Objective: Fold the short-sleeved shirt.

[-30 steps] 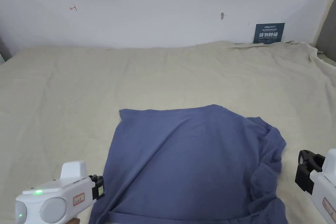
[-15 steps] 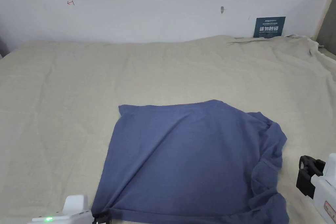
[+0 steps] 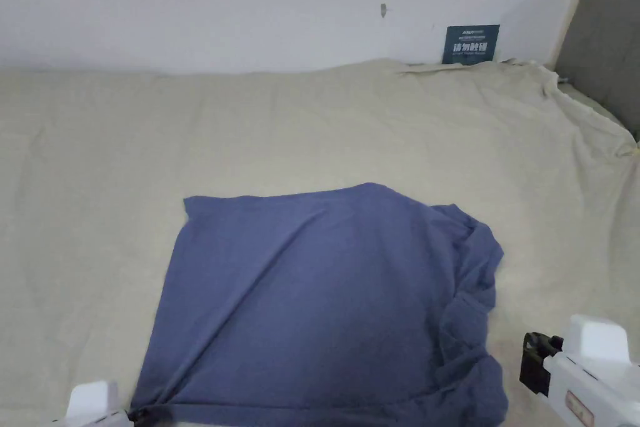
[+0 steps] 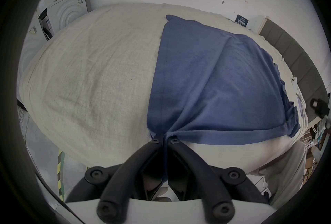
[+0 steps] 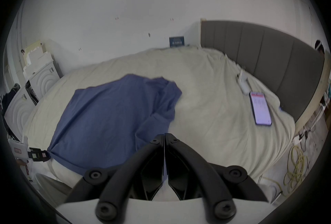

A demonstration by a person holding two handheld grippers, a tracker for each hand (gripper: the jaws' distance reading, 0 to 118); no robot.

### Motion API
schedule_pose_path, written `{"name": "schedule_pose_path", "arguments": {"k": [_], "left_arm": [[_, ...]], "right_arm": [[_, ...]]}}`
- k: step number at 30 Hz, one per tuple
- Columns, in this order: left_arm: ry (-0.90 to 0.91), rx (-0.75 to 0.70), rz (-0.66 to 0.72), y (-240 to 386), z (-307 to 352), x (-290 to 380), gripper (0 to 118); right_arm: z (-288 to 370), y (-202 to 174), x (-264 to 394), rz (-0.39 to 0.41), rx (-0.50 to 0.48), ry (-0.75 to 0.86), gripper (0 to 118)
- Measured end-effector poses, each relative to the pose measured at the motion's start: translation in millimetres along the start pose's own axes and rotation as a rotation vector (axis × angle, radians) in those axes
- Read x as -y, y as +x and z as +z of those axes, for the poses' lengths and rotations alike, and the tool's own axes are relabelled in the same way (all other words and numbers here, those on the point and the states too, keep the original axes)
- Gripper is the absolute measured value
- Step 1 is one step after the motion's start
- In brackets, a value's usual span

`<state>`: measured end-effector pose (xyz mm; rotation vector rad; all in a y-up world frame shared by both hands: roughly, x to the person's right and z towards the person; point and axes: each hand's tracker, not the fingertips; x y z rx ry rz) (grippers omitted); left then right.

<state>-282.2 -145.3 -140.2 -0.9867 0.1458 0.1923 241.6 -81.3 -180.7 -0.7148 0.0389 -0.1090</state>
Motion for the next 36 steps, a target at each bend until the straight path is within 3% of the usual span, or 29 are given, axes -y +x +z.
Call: {"name": "schedule_pose_path", "arguments": {"k": [3,5,6,12,14,15,16,17,18,25,36], "left_arm": [[0.014,0.007,-0.003,1,5,-2,0],[0.018,0.009,-0.005,1,6,-4,0],[0.021,0.01,-0.007,2,7,-4,0],[0.023,0.015,-0.01,2,7,-5,0],[0.024,0.018,-0.008,2,7,-5,0],[0.024,0.018,-0.008,2,7,-5,0],[0.022,0.019,-0.007,2,6,-4,0],[0.021,0.02,-0.005,2,6,-4,0],[0.022,0.02,-0.004,2,6,-4,0],[0.037,0.023,0.007,-1,11,-8,0],[0.146,0.043,-0.002,4,28,-58,0]], "right_arm": [[-14,2,13,-0.041,-0.013,-0.103,40],[-24,3,25,-0.066,-0.012,-0.143,90],[-27,3,29,-0.072,-0.011,-0.152,97],[-44,-1,43,-0.067,-0.014,-0.215,96],[-45,-4,47,-0.059,-0.022,-0.228,89],[-46,-5,48,-0.054,-0.03,-0.233,77],[-45,-7,50,-0.053,-0.041,-0.237,58],[-45,-8,51,-0.049,-0.046,-0.242,29],[-44,-9,52,-0.043,-0.061,-0.247,10],[-28,-12,45,0.003,-0.078,-0.206,5],[-1,-22,-26,0.117,-0.078,0.031,5]]}}
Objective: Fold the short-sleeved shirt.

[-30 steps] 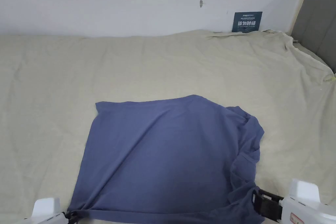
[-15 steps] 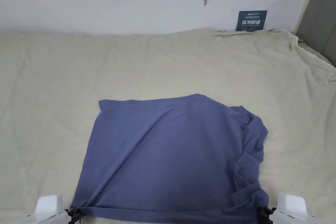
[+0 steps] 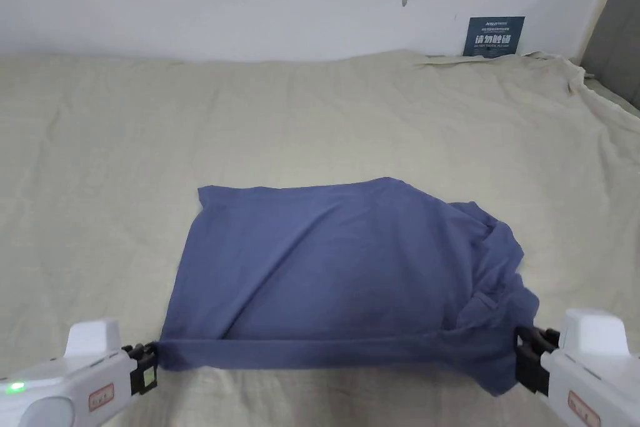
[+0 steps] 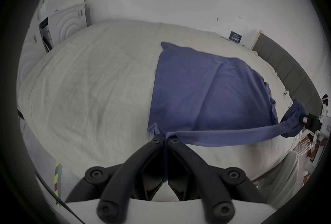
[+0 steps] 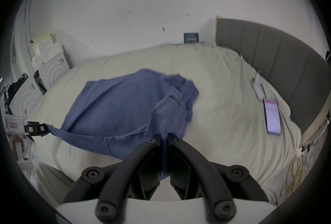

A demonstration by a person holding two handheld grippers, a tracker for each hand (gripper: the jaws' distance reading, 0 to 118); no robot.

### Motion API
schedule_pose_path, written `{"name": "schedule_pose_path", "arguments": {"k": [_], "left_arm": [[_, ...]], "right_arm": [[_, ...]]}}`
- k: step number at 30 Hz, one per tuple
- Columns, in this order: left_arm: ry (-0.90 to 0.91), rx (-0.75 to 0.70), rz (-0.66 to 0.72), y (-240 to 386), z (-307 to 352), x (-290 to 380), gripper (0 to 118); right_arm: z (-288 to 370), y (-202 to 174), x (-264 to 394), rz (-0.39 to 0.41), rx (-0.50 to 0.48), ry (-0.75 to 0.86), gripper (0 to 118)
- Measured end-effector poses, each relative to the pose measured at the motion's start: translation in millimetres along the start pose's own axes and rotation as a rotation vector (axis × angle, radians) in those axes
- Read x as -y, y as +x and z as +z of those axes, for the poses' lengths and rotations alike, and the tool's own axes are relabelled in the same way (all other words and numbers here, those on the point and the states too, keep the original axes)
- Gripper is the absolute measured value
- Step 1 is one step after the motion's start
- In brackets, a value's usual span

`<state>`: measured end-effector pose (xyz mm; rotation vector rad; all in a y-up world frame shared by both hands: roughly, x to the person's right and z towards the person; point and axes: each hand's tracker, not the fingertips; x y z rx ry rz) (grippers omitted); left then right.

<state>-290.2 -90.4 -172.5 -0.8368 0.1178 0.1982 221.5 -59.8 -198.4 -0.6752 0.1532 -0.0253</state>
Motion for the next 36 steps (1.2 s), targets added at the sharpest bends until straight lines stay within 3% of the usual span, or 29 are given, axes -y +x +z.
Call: {"name": "schedule_pose_path", "arguments": {"k": [10,21,25,31,33,34,36], "left_arm": [[0.037,-0.021,-0.085,15,-48,-82,0],[-0.09,-0.073,-0.219,30,-135,-109,0],[-0.139,-0.081,-0.227,32,-156,-104,0],[-0.18,-0.102,-0.236,38,-168,-95,2],[-0.167,-0.108,-0.234,40,-164,-96,16],[-0.167,-0.109,-0.225,39,-162,-99,27],[-0.163,-0.107,-0.2,37,-157,-104,75]], "right_arm": [[-70,-8,-66,0.086,0.027,0.041,5],[-160,-7,-81,0.161,0.054,-0.097,5],[-175,-8,-68,0.103,0.063,-0.177,5],[-198,-1,-52,0.101,0.084,-0.243,5],[-189,-4,-52,0.098,0.087,-0.237,11],[-184,-5,-54,0.092,0.094,-0.226,23],[-173,-2,-59,0.072,0.106,-0.204,68]]}}
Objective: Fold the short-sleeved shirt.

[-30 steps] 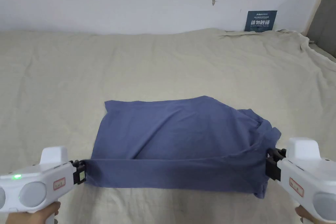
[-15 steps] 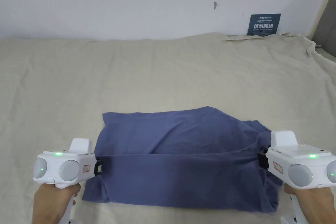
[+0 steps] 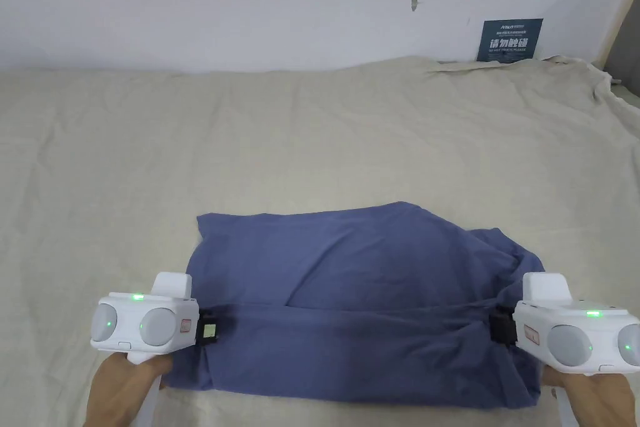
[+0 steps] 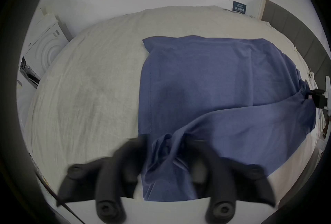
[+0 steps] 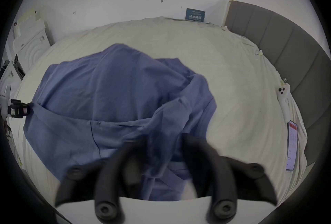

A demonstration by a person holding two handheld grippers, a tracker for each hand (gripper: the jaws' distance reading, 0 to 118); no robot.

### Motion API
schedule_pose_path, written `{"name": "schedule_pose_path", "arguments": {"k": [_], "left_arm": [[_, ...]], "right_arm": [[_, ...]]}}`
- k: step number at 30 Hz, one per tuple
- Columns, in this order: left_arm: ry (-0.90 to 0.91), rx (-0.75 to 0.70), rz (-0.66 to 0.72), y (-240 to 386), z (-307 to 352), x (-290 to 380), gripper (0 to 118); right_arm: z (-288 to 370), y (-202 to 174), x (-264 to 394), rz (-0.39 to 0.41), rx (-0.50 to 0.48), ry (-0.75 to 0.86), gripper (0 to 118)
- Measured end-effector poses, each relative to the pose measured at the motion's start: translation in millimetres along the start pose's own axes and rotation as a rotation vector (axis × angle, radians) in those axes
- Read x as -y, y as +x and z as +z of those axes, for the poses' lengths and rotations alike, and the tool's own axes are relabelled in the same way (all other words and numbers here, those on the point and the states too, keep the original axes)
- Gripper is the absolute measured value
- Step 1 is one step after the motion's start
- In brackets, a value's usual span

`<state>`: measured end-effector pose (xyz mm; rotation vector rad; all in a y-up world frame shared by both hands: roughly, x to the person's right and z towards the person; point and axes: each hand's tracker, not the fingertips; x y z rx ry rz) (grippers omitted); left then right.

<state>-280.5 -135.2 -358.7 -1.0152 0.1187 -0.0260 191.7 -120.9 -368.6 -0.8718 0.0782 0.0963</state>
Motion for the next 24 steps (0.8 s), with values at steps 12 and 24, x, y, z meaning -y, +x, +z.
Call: {"name": "schedule_pose_path", "arguments": {"k": [12,24], "left_arm": [[0.256,0.085,0.089,-5,93,9,114],[0.453,0.038,0.133,0,145,81,76]], "right_arm": [[122,21,0,-0.085,-0.059,0.337,104],[180,11,53,-0.059,-0.012,0.472,69]]}}
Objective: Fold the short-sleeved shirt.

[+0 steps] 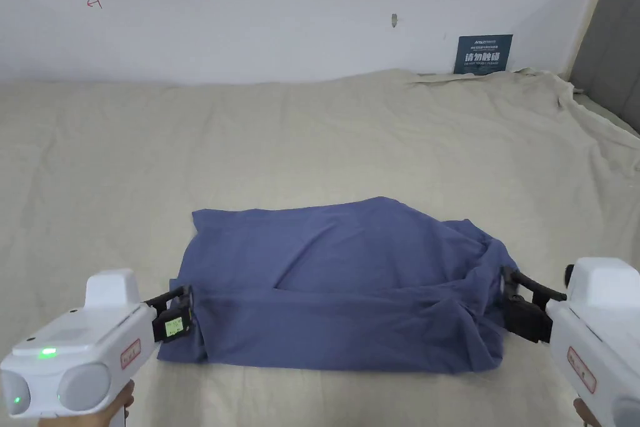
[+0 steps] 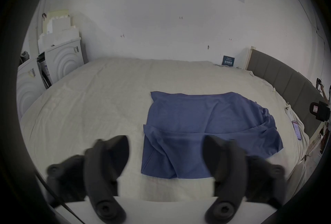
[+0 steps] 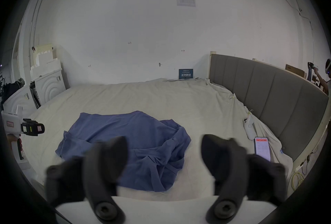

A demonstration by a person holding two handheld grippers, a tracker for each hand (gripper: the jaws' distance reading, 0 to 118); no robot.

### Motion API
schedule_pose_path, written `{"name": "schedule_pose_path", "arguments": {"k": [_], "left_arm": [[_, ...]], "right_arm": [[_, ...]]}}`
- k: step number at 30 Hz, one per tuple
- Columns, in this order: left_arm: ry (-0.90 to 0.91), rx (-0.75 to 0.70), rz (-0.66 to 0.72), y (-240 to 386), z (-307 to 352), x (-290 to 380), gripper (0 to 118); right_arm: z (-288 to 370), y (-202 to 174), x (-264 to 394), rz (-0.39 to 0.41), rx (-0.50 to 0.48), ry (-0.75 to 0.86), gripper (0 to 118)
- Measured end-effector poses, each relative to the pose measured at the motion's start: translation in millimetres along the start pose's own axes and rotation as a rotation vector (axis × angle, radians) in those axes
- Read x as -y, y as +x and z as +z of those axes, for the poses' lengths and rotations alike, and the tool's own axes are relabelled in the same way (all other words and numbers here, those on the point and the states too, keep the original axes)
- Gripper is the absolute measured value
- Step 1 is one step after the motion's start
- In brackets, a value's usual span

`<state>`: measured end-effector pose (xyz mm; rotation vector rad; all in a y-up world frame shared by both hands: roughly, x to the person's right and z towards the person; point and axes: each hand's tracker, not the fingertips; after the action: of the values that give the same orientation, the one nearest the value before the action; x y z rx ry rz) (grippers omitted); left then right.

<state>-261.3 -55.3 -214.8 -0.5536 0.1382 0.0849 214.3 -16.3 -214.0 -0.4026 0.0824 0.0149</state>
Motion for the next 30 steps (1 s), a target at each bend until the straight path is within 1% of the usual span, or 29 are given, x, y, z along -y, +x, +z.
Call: {"name": "schedule_pose_path", "arguments": {"k": [1,2,3,4,5,8,12,14,15,17,18,19,20,22,23,24,26,30], "left_arm": [[-0.004,-0.003,0.001,0,4,4,57],[-0.002,0.002,0.004,-1,5,8,27],[-0.011,0.028,0.019,-4,8,11,10],[-0.03,0.036,0.041,-5,10,15,0],[-0.04,0.038,0.049,-5,11,18,0],[-0.086,0.041,0.044,-8,10,25,0],[-0.154,0.037,0.034,-12,2,26,0],[-0.194,0.034,0.042,-14,-7,24,0],[-0.259,0.04,0.055,-16,-16,23,0],[-0.327,0.06,0.071,-20,-32,21,0],[-0.326,0.05,0.073,-22,-41,20,0],[-0.349,0.046,0.072,-24,-50,20,5],[-0.392,0.046,0.067,-25,-59,19,17],[-0.456,0.028,0.053,-26,-79,18,49],[-0.458,0.03,0.058,-27,-87,18,69],[-0.461,0.03,0.06,-27,-94,19,77],[-0.484,0.013,0.062,-26,-105,19,80],[-0.53,-0.026,-0.007,-20,-125,24,82]], "right_arm": [[2,0,2,0.011,0.006,0.0,45],[2,0,4,0.015,0.007,-0.002,12],[3,1,7,0.018,0.009,-0.001,2],[7,-4,8,0.015,0.003,0.005,0],[7,-4,9,0.011,-0.013,0.002,0],[6,-5,13,0.016,-0.01,-0.012,0],[4,-4,15,-0.005,-0.02,-0.027,0],[2,-4,15,-0.006,-0.015,-0.028,0],[1,-4,15,-0.007,-0.013,-0.03,0],[-3,-1,18,-0.01,-0.008,-0.029,0],[-5,-1,18,-0.011,-0.005,-0.03,0],[-6,-1,18,-0.009,-0.002,-0.032,0],[-6,-3,18,-0.009,0.0,-0.034,0],[-9,-3,19,-0.009,0.001,-0.043,0],[-11,-2,20,-0.013,0.001,-0.047,0],[-12,-2,21,-0.015,0.002,-0.051,0],[-15,-2,22,-0.016,0.012,-0.054,0],[-19,1,24,-0.012,0.031,-0.06,0]]}}
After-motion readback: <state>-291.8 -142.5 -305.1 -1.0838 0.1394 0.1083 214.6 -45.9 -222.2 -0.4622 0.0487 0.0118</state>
